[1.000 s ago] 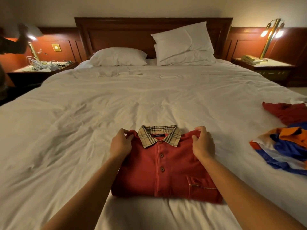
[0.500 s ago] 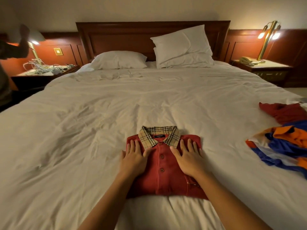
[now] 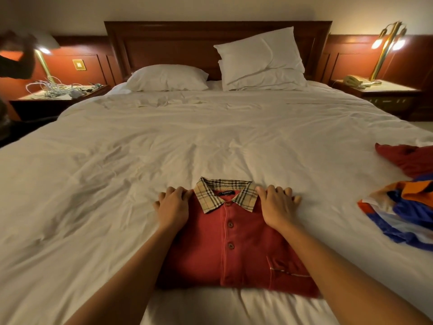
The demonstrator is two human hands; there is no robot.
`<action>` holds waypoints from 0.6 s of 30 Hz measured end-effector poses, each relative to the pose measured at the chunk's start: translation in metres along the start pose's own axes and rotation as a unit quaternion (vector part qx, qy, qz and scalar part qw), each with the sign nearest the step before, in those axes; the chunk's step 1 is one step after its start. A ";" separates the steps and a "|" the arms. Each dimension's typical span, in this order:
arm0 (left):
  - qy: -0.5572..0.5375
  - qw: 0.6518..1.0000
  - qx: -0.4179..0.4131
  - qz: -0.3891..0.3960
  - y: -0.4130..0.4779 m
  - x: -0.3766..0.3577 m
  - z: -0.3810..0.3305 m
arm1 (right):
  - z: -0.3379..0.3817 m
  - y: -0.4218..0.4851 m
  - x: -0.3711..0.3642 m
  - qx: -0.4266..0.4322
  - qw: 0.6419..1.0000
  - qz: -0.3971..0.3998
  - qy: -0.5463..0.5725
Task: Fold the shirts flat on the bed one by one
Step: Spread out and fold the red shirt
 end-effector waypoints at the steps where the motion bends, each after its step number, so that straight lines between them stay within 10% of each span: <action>1: -0.005 1.000 -0.004 -0.005 0.003 -0.001 0.001 | -0.001 0.002 -0.001 0.004 1.000 -0.009 -0.013; 8: 0.019 0.999 -0.026 -0.011 0.016 -0.007 0.007 | -0.005 0.009 -0.009 -0.017 0.999 -0.012 -0.048; 18: -0.064 0.997 -0.002 0.040 0.031 -0.033 -0.029 | 0.021 0.038 -0.027 -0.021 0.981 0.079 0.175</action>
Point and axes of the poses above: each hand's wrist, its own y-axis towards the middle knuckle, its own x-axis out of the back of the hand, z = x × y, the point moved 2 cm from there along y, towards the middle knuckle, and after that the axes turned 12 degrees about -z, right-handed, at the moved point
